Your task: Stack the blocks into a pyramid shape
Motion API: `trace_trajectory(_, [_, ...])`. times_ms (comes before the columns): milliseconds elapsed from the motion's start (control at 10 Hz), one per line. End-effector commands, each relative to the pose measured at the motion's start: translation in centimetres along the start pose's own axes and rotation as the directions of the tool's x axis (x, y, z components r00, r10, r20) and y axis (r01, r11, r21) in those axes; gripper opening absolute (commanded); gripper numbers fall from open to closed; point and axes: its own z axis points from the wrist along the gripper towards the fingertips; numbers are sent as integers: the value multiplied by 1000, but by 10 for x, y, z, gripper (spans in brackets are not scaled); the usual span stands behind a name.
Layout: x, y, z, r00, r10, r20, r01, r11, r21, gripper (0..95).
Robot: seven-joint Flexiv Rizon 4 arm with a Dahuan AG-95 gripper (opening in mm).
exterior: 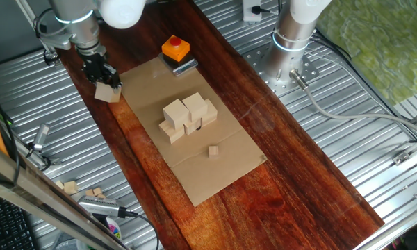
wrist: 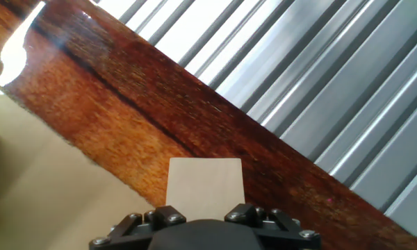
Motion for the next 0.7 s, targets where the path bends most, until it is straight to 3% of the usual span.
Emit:
trace_trajectory(100, [3,24,-8,1000,7,-1,-7,1000,14,0])
trace_trajectory(200, [2,25,-8,1000,4,3,-4,1000,2,0])
trace_trajectory(500, [2,25,-8,1000,21,-8,-21,1000,5,0])
trace_trajectory(700, [2,25,-8,996,84,-13,-84,996,-16,0])
